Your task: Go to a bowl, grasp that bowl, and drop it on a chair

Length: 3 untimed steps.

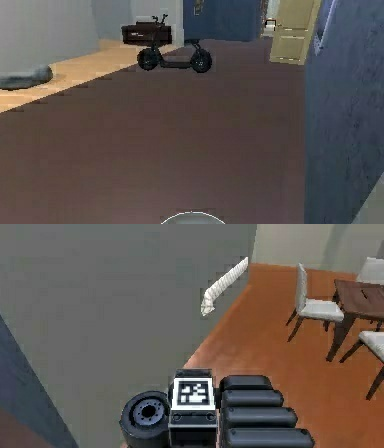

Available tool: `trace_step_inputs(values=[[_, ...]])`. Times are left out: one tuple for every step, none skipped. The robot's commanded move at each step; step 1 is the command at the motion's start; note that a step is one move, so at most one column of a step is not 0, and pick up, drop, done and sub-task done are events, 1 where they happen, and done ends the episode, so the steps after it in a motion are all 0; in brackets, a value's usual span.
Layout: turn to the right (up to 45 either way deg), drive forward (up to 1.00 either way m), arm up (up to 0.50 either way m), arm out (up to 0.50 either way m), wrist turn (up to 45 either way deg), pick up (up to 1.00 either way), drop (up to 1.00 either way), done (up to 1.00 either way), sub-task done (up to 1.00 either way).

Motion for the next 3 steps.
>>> trace_step_inputs(values=[[0.0, 0.45, 0.00, 0.00, 0.0, 0.00, 0.00, 0.00, 0.00], [15.0, 0.00, 0.00, 0.00, 0.0, 0.00, 0.00, 0.00, 0.00], [0.0, 1.00, 0.00, 0.00, 0.0, 0.00, 0.00, 0.00, 0.00]])
